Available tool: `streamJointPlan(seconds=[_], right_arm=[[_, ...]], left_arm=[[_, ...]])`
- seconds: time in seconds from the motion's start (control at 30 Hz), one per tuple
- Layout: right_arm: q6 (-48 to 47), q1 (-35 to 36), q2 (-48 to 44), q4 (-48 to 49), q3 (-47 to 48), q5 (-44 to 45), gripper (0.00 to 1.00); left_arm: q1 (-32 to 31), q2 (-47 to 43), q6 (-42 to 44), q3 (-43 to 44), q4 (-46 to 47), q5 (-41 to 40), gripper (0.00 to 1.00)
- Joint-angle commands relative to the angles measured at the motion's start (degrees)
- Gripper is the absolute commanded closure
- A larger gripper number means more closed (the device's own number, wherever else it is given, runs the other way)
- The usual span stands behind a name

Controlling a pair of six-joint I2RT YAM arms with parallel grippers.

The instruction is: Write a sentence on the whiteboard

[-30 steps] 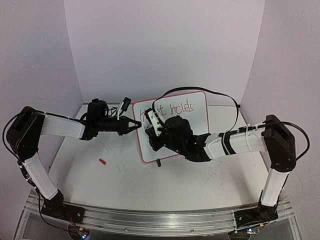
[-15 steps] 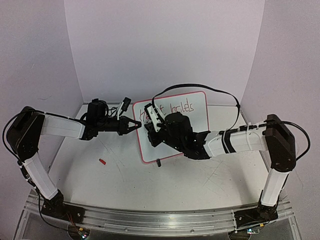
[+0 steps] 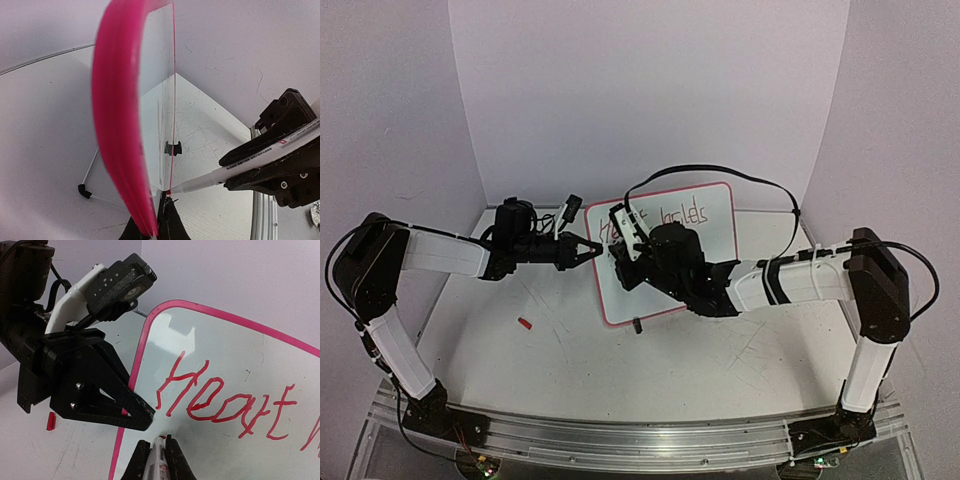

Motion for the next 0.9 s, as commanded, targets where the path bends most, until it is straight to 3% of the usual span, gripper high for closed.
streamJointPlan(seconds=[0.0,0.87], right_arm=[[1.56,-0.27,0.53,0.57,-0.24,0.69,1.00],[6.26,0.72,0.58,-0.23,-4.15,1.29,1.00]], left_arm=[[0.85,0.36,7.75,0.60,-2.32,-9.55,1.00],[0.85,-0.01,7.76,0.41,-2.49,-9.56,1.00]])
